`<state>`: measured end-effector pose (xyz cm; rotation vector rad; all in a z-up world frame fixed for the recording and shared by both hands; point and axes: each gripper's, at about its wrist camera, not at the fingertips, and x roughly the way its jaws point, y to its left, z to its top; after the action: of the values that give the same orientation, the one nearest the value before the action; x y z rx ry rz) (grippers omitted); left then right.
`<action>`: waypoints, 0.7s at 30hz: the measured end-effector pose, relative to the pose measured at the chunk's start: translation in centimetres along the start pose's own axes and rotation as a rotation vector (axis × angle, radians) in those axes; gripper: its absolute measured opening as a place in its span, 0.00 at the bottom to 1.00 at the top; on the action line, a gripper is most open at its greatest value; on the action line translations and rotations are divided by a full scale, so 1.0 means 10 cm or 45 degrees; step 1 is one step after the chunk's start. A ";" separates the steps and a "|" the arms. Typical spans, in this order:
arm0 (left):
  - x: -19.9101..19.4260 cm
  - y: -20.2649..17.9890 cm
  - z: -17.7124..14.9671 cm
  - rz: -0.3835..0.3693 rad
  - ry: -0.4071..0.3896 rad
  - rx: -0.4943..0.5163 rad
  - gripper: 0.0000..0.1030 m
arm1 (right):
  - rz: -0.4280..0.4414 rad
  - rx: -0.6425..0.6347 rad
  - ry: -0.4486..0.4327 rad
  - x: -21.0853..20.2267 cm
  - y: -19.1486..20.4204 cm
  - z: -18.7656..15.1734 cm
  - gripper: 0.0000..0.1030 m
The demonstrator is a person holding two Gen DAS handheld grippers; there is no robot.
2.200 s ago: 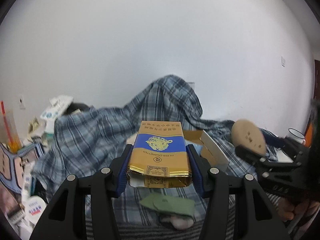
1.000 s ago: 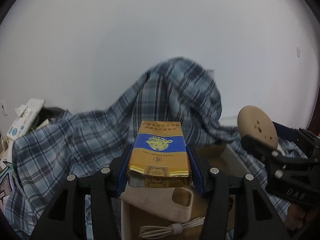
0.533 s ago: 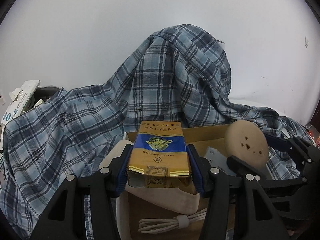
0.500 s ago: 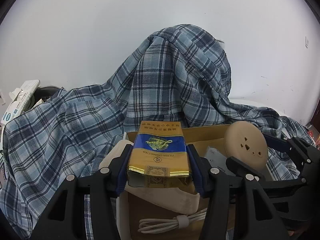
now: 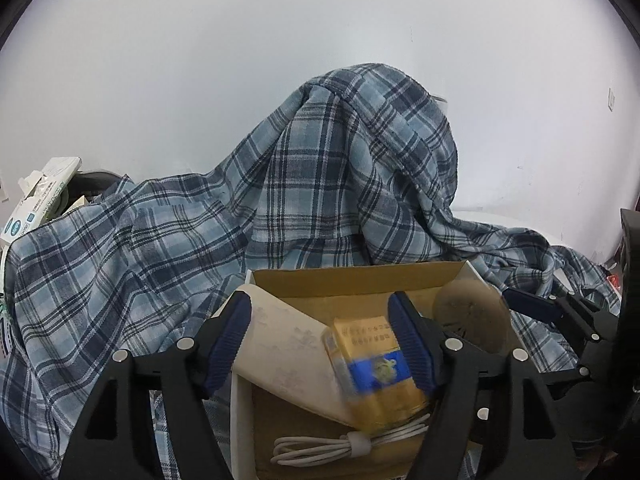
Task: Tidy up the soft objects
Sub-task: 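Open the left tool over the box while the right tool releases the coaster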
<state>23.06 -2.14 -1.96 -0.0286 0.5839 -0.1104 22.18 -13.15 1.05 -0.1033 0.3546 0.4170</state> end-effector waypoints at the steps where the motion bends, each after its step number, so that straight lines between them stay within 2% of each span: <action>1: 0.00 0.01 0.00 -0.003 0.000 -0.005 0.71 | -0.007 0.001 -0.002 0.00 -0.01 0.00 0.81; 11: -0.13 -0.01 0.02 -0.004 -0.048 0.013 0.71 | -0.013 0.025 -0.033 -0.07 -0.05 0.03 0.81; 18: -0.66 -0.09 0.19 -0.003 -0.222 0.050 0.71 | -0.017 0.028 -0.125 -0.42 -0.05 0.21 0.81; 21: -1.01 -0.11 0.22 -0.002 -0.347 0.055 0.71 | -0.043 0.061 -0.188 -0.71 -0.11 0.33 0.81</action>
<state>15.82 -2.08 5.52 -0.0017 0.3092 -0.1187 17.61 -16.24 6.66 -0.0317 0.2166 0.3803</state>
